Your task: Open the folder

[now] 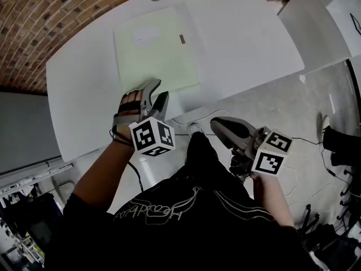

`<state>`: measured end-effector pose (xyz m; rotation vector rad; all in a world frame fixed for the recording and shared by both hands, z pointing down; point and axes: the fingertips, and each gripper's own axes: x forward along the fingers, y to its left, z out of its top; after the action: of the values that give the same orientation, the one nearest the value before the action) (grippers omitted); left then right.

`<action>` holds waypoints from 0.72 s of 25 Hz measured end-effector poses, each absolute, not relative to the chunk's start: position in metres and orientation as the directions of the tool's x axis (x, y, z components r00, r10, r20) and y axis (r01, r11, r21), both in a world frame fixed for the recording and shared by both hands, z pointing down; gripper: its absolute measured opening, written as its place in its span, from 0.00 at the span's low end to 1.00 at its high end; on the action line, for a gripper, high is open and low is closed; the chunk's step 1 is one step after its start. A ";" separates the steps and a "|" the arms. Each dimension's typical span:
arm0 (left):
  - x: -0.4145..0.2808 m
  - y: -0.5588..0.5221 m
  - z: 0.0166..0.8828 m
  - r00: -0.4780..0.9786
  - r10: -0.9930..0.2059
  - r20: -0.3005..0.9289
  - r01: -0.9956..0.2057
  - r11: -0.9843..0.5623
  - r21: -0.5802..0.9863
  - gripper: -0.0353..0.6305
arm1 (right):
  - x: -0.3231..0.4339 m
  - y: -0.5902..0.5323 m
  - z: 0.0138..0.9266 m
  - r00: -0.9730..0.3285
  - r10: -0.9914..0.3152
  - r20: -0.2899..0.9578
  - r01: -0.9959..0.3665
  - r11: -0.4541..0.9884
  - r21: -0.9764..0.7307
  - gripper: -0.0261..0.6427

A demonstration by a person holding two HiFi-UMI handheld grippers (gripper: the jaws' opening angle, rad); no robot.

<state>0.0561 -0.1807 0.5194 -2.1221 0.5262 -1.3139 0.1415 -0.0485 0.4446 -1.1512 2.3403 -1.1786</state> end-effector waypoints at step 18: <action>0.056 -0.180 0.526 0.432 -0.625 0.650 0.035 -0.709 -0.705 0.19 | 0.142 -0.047 0.450 -0.633 -0.769 0.090 -0.519 0.335 -0.786 0.04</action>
<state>0.0559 -0.1803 0.5264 -2.0351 0.4949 -1.3023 0.1422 -0.0466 0.4503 -1.1517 2.3059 -1.1902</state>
